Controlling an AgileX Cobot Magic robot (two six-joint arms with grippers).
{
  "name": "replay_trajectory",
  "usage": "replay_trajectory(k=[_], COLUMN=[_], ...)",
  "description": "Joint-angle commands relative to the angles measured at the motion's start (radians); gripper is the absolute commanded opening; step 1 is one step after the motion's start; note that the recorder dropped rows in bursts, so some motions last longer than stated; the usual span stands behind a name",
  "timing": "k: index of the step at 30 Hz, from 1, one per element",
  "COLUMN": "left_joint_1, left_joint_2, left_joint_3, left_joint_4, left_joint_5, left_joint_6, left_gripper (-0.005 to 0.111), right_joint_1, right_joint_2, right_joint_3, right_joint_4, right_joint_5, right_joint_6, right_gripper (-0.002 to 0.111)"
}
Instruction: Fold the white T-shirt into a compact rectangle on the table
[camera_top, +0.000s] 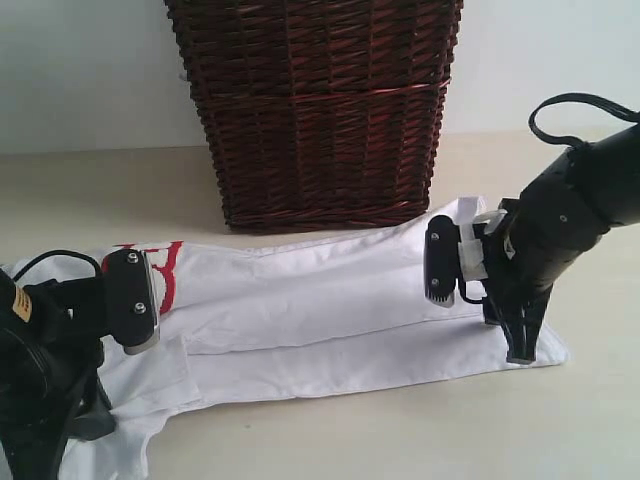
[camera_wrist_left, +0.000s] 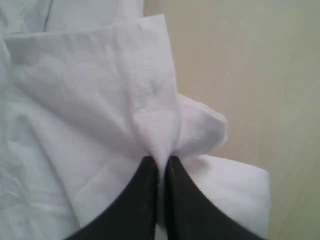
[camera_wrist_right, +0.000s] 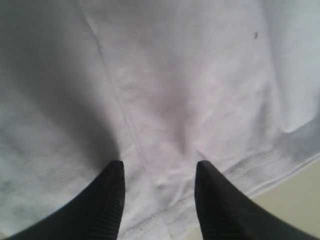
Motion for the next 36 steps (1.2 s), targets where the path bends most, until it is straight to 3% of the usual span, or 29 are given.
replay_trajectory(k=[1, 4, 9, 22, 24, 26, 36], left_joint_1=[-0.006, -0.006, -0.006, -0.006, -0.006, -0.006, -0.006], left_joint_2=[0.0, 0.0, 0.0, 0.0, 0.0, 0.0, 0.0], left_joint_3=[-0.006, -0.006, -0.006, -0.006, -0.006, -0.006, -0.006], left_joint_4=[-0.005, -0.012, -0.013, -0.054, -0.054, -0.054, -0.028], left_joint_5=[-0.013, -0.021, -0.021, -0.021, -0.021, -0.021, 0.007], left_joint_6=[-0.003, -0.003, -0.003, -0.003, -0.003, -0.003, -0.003], left_gripper=[0.0, 0.0, 0.0, 0.0, 0.0, 0.0, 0.0], right_joint_1=[0.002, 0.002, 0.002, 0.002, 0.002, 0.002, 0.002], right_joint_2=[0.019, 0.025, 0.025, 0.027, 0.027, 0.027, -0.024], right_joint_3=[0.001, 0.001, 0.001, 0.001, 0.001, 0.001, 0.001], right_joint_4=[-0.05, -0.164, -0.216, -0.227, -0.25, -0.266, -0.264], right_joint_5=[0.006, 0.006, 0.032, 0.0, 0.009, 0.022, 0.06], right_joint_6=[0.005, 0.077, 0.125, 0.125, 0.125, 0.125, 0.129], right_gripper=[0.045, 0.04, 0.02, 0.019, 0.015, 0.0, 0.0])
